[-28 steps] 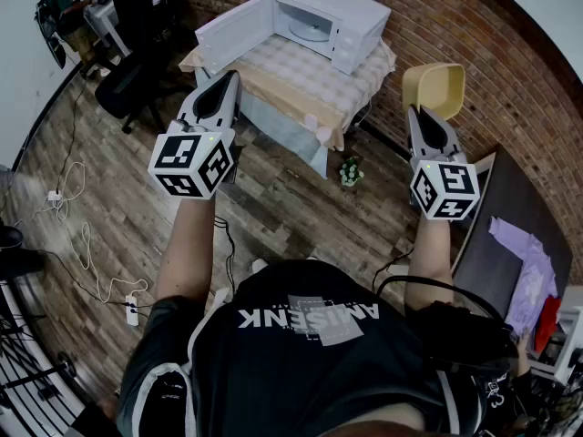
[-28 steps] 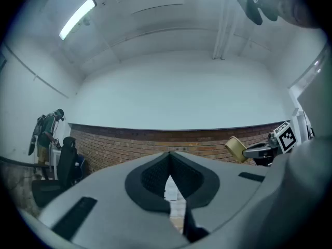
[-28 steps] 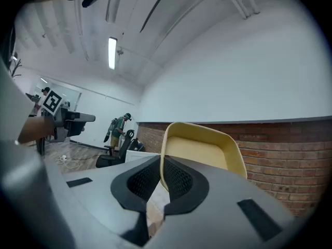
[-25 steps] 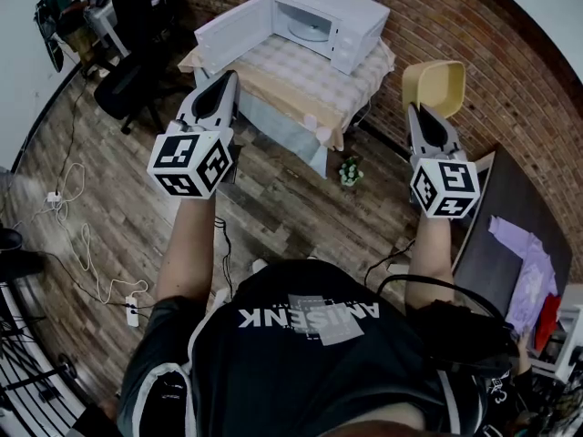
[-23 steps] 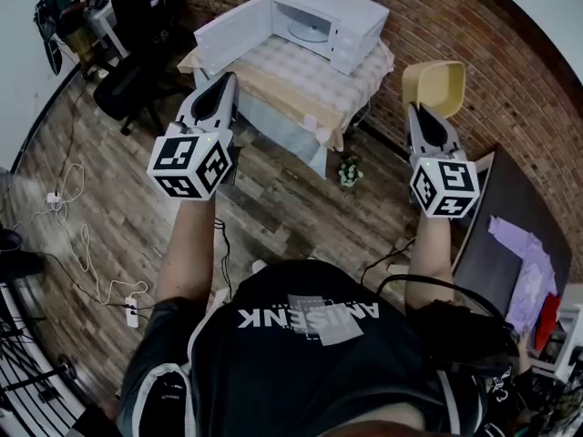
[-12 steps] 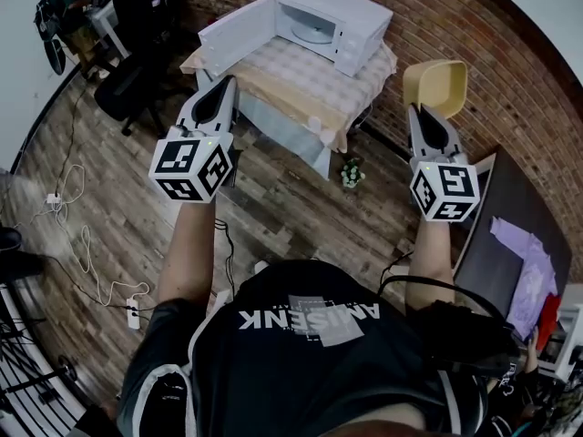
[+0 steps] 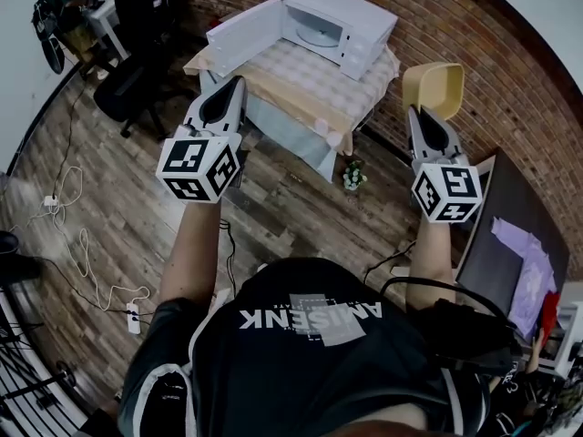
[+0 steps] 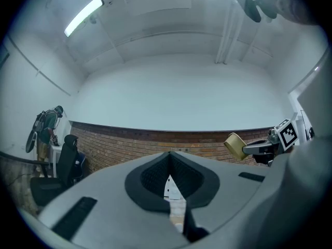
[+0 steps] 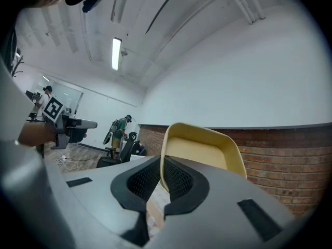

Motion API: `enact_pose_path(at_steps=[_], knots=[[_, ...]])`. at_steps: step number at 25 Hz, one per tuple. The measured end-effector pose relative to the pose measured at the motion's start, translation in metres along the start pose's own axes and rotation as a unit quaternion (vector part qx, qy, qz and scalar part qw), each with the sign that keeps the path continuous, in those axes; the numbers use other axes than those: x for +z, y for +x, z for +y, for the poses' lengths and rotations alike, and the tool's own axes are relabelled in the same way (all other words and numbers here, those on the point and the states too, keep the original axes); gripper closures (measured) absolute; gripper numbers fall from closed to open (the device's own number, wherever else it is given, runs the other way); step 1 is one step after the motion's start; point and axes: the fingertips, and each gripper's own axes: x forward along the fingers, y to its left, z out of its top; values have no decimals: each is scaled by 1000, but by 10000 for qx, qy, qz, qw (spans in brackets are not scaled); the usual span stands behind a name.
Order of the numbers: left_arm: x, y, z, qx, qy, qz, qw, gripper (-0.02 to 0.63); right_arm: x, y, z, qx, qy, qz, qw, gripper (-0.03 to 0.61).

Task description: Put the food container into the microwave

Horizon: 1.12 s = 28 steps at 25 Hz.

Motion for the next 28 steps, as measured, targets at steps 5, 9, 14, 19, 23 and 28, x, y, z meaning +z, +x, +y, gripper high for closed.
enact_pose_path(at_steps=[5,9,14,19,23,28], knots=[[-5,-9,20,7,-70,6,10000,603,2,7,16,-196,-243,134,9994,526],[-10,-18,29,-64,-119,16,9999,602,5,8,36,-216,-377,67,9990,526],[-17,-26,43,-66,-230,42,9997,602,0,16,58,-109,-341,149,9992,526],[-19,-28,53,-5,-272,-5,9996,603,4,29,61,-44,-392,140,9991,526],[-21,-18,68,100,-344,-13,9994,603,2,53,56,31,-366,100,9993,526],[-21,9,84,275,-179,10,9995,603,-3,94,41,168,-263,60,9995,526]])
